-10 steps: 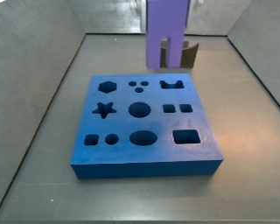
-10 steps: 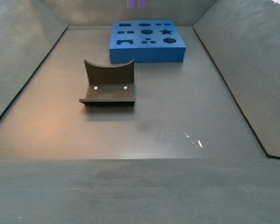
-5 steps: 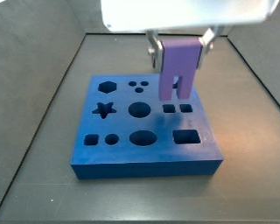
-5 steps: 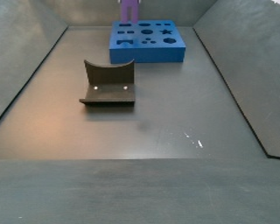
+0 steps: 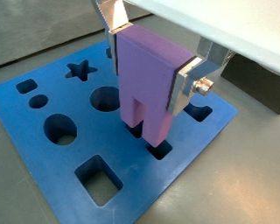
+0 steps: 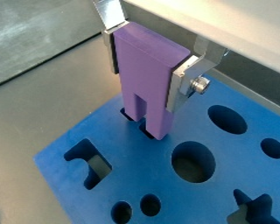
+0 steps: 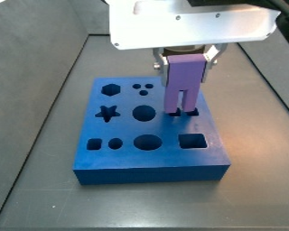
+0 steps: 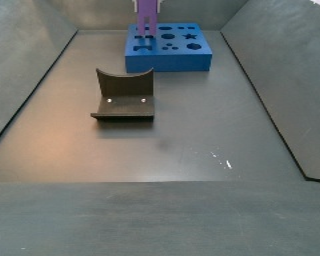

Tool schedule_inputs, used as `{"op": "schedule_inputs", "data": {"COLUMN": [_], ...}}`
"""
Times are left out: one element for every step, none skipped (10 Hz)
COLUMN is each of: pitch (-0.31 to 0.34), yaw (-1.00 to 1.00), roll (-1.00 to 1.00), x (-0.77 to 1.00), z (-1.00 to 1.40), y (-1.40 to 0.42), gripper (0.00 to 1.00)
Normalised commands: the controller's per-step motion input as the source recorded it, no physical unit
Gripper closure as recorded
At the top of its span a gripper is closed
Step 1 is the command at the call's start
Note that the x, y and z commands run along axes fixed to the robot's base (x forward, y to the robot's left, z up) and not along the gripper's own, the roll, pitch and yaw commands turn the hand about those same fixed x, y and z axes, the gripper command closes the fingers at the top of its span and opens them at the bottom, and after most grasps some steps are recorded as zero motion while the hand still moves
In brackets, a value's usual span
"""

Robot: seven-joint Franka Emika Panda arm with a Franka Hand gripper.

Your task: Insert the double-square object.

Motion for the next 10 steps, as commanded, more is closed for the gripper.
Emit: {"op": "schedule_inputs", "data": {"pitch": [0.0,0.0,0.0,-0.071,-0.079,-0.04,-0.036,-0.026,0.0,0.0], "yaw": [0.0,0.0,0.0,0.0,0.0,-0.03,0.0,0.0,-0.02,0.0], "roll": [0.0,0.03,0.0,0.0,0.0,0.04,0.01,0.0,-0.06,0.0], "x": [0.34,0.09,0.06,0.0,0.0,0.03,0.05,0.06,0.01,0.0], "z": [-0.27,-0.19,-0.27,-0.42,-0.5,-0.58,-0.45,-0.33,0.0,0.0], "y": [0.0,0.0,0.0,-0.01,-0.01,-0.02,0.0,0.0,0.01,0.0], "gripper": [1.0,1.0,1.0,1.0,1.0,1.0,1.0,1.0,1.0,1.0]}}
